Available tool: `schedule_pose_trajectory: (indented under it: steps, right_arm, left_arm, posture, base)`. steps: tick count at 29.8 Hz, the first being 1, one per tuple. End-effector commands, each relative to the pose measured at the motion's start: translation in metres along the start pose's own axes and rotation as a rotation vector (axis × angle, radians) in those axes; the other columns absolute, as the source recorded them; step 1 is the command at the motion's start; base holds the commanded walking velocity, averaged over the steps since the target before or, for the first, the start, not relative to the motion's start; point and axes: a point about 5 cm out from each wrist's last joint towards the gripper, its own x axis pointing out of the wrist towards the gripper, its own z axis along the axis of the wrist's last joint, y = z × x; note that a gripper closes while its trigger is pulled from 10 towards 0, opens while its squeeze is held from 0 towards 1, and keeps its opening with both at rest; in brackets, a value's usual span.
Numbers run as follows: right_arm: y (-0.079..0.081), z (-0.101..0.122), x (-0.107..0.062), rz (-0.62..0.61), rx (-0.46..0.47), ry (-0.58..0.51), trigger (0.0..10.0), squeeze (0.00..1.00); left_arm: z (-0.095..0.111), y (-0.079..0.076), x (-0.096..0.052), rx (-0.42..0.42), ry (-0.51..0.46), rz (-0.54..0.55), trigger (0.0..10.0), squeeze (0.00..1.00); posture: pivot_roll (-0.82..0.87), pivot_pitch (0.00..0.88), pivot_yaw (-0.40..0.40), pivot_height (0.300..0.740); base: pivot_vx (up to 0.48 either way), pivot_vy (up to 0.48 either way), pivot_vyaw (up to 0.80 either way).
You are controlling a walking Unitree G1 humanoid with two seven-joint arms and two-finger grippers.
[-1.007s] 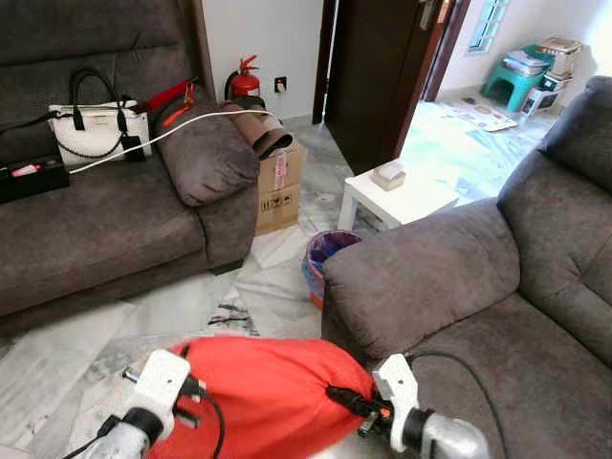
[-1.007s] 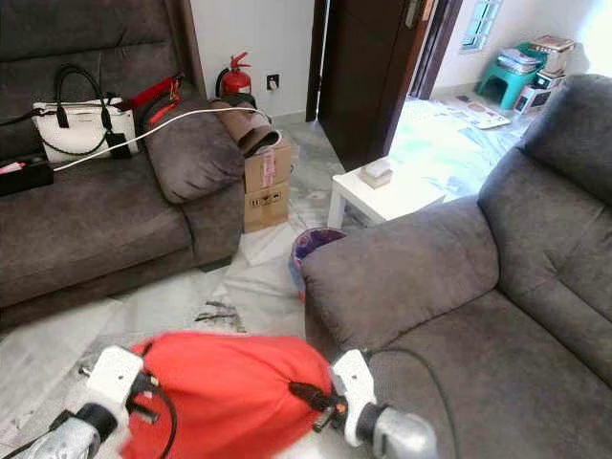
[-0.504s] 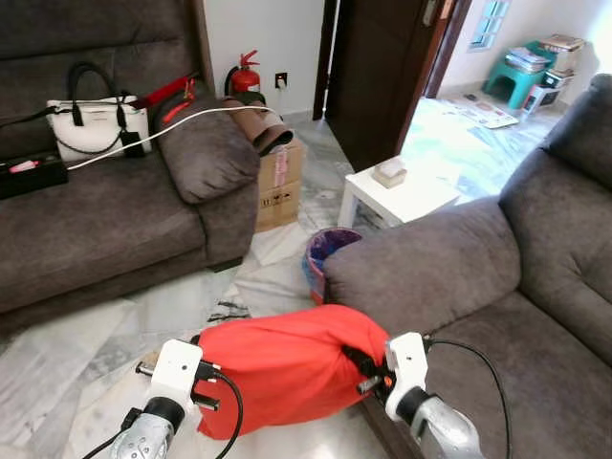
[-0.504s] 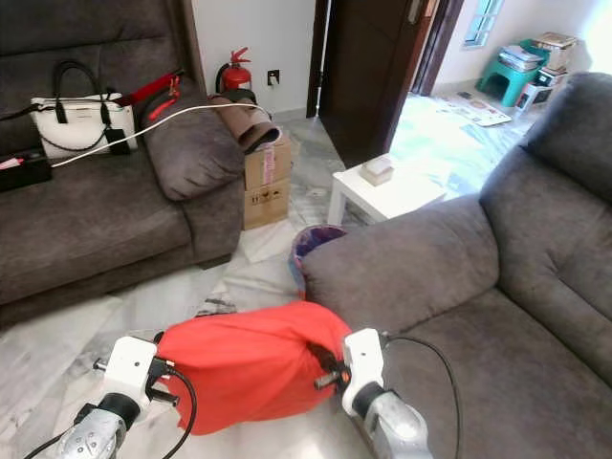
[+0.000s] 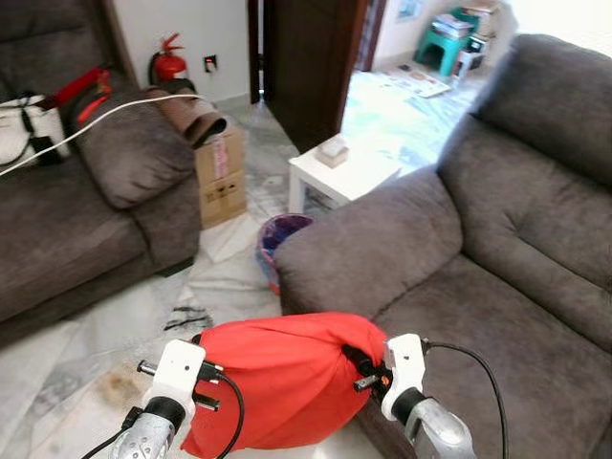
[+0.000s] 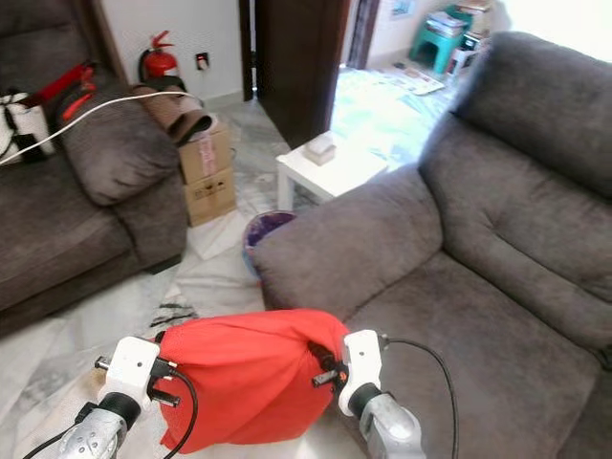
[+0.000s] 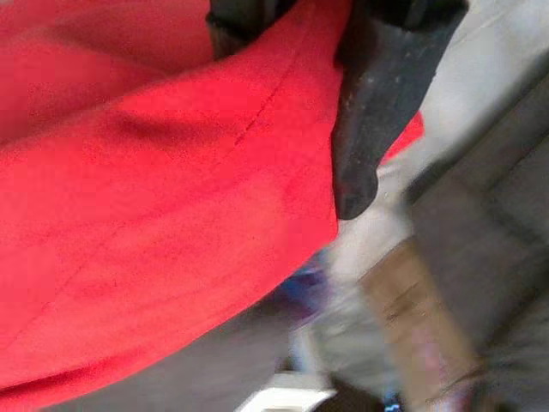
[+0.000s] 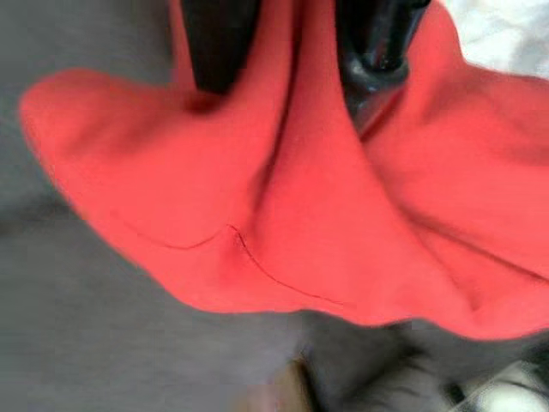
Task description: Move the pillow to the sofa from floor
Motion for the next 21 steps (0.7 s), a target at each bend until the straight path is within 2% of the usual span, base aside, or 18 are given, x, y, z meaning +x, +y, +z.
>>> schedule_pose_trajectory:
  steps: [1, 2, 3, 4, 5, 7, 21]
  right_arm:
    - [-0.022, 0.004, -0.010, -0.122, 0.014, -0.047, 10.0, 0.00]
    - [-0.027, 0.004, -0.013, -0.174, 0.014, -0.045, 10.0, 0.00]
    - [-0.027, 0.004, -0.013, -0.174, 0.014, -0.045, 10.0, 0.00]
    - [-0.034, 0.001, -0.016, -0.247, 0.010, -0.035, 10.0, 0.00]
    - [-0.034, 0.001, -0.016, -0.247, 0.010, -0.035, 10.0, 0.00]
    - [-0.047, -0.002, -0.024, -0.370, 0.035, -0.032, 10.0, 0.00]
    - [-0.045, -0.001, -0.022, -0.369, 0.032, -0.044, 10.0, 0.00]
  left_arm:
    - [0.012, 0.016, -0.002, -0.006, -0.072, 0.064, 10.0, 0.00]
    - [0.012, 0.016, -0.002, -0.007, -0.073, 0.063, 10.0, 0.00]
    - [0.012, 0.016, -0.002, -0.007, -0.073, 0.063, 10.0, 0.00]
    - [0.012, 0.016, -0.002, -0.003, -0.072, 0.062, 10.0, 0.00]
    - [0.012, 0.016, -0.002, -0.003, -0.072, 0.062, 10.0, 0.00]
    - [0.011, 0.017, -0.002, 0.001, -0.068, 0.061, 10.0, 0.00]
    - [0.011, 0.016, -0.002, -0.003, -0.072, 0.061, 10.0, 0.00]
  posture:
    - [0.23, 0.137, -0.078, 0.740]
    - [0.23, 0.136, -0.078, 0.740]
    - [0.23, 0.136, -0.078, 0.740]
    - [0.23, 0.140, -0.075, 0.740]
    - [0.23, 0.140, -0.075, 0.740]
    - [0.23, 0.140, -0.074, 0.740]
    - [0.23, 0.136, -0.079, 0.740]
  base:
    - [0.000, 0.000, -0.79]
    - [0.000, 0.000, -0.79]
    - [0.000, 0.000, -0.79]
    - [0.000, 0.000, -0.79]
    - [0.000, 0.000, -0.79]
    - [0.000, 0.000, -0.77]
    - [0.000, 0.000, -0.77]
